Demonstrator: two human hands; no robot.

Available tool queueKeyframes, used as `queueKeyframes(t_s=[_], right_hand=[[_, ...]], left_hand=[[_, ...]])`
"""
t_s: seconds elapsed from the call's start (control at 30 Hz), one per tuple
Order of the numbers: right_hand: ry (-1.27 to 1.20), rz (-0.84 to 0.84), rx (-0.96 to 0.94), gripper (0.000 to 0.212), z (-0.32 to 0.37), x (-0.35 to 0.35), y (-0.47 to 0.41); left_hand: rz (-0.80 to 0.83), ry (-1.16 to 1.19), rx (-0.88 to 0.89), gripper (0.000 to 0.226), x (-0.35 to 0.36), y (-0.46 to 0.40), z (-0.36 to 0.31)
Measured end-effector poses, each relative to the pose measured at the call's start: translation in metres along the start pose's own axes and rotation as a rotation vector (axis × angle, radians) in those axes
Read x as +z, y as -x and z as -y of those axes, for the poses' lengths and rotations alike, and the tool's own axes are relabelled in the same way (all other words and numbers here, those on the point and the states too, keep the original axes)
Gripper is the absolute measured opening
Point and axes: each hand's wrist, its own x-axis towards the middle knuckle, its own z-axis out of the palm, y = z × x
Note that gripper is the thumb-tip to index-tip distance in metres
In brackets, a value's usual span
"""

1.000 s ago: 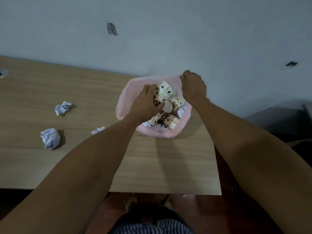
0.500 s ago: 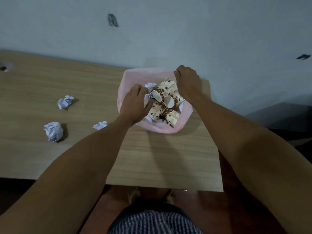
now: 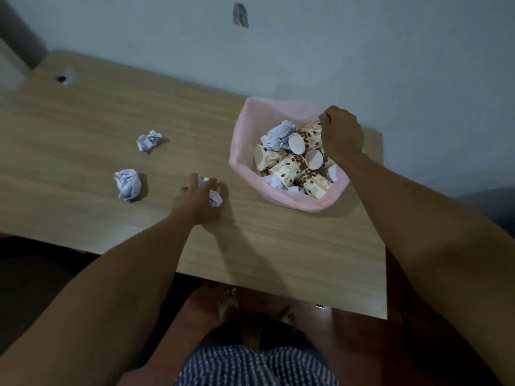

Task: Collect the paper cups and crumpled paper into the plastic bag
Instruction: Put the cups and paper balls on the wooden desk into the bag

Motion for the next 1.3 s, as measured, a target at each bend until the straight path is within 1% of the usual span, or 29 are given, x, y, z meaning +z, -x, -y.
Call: queueKeyframes(t_s=[0.03,0.07,0.1,0.13,0.2,0.27,0.33,0.4,0.57,0.7,0.83,0.9,0.93,1.03,1.07,1.1,1.13,1.17,1.2,1.23,1.3], right_hand=[[0.000,-0.002,0.001,0.030,0.000,0.000,0.001],[0.000,-0.004,0.002,0.030,-0.001,0.000,0.001],[0.001,-0.003,0.003,0.029,-0.002,-0.002,0.002],[0.001,0.000,0.003,0.029,-0.003,-0.003,0.002],[-0.013,0.010,0.003,0.027,-0.006,-0.009,0.000],[-0.063,0.016,0.013,0.025,-0.009,-0.016,-0.003],[-0.125,0.027,0.016,0.023,-0.014,-0.023,-0.007],[-0.167,0.045,-0.001,0.023,-0.019,-0.029,-0.008],[-0.178,0.070,-0.063,0.025,-0.038,-0.037,-0.011],[-0.166,0.089,-0.105,0.025,-0.052,-0.037,-0.013],[-0.185,0.101,-0.144,0.027,-0.062,-0.037,-0.012],[-0.183,0.101,-0.157,0.028,-0.066,-0.037,-0.012],[-0.185,0.098,-0.160,0.028,-0.068,-0.037,-0.013],[-0.205,0.078,-0.159,0.028,-0.072,-0.036,-0.013],[-0.210,0.068,-0.162,0.027,-0.072,-0.034,-0.013],[-0.214,0.058,-0.169,0.027,-0.072,-0.033,-0.014],[-0.219,0.056,-0.172,0.026,-0.071,-0.031,-0.014],[-0.223,0.059,-0.174,0.025,-0.070,-0.030,-0.014],[-0.220,0.066,-0.174,0.025,-0.069,-0.028,-0.013],[-0.210,0.069,-0.169,0.024,-0.068,-0.026,-0.012],[-0.181,0.064,-0.146,0.024,-0.065,-0.023,-0.010]], left_hand=[[-0.047,0.019,0.017,0.058,0.005,0.000,-0.001],[-0.100,0.041,0.030,0.052,0.007,0.001,-0.005],[-0.151,0.059,0.055,0.053,0.007,0.002,-0.010],[-0.206,0.070,0.104,0.058,0.003,0.003,-0.017],[-0.315,0.070,0.271,0.070,-0.010,0.005,-0.034],[-0.376,0.080,0.435,0.071,-0.026,0.004,-0.057],[-0.391,0.071,0.521,0.061,-0.040,0.001,-0.086],[-0.356,0.044,0.561,0.054,-0.047,-0.005,-0.118],[-0.248,0.070,0.767,0.055,-0.025,-0.018,-0.184],[-0.251,-0.044,0.760,0.062,0.007,-0.023,-0.209],[-0.302,-0.116,0.779,0.071,0.023,-0.018,-0.202],[-0.337,-0.092,0.693,0.070,0.020,-0.013,-0.196],[-0.384,-0.055,0.617,0.062,0.015,-0.012,-0.192],[-0.638,0.135,0.294,0.034,0.000,-0.013,-0.173],[-0.716,0.178,0.166,0.028,-0.003,-0.015,-0.165],[-0.761,0.213,0.050,0.025,-0.005,-0.017,-0.157],[-0.765,0.252,-0.050,0.023,-0.006,-0.019,-0.150],[-0.731,0.296,-0.122,0.021,-0.005,-0.025,-0.141],[-0.655,0.342,-0.162,0.023,-0.003,-0.029,-0.135],[-0.555,0.401,-0.166,0.029,0.000,-0.035,-0.131],[-0.389,0.520,-0.137,0.049,0.003,-0.045,-0.124]])
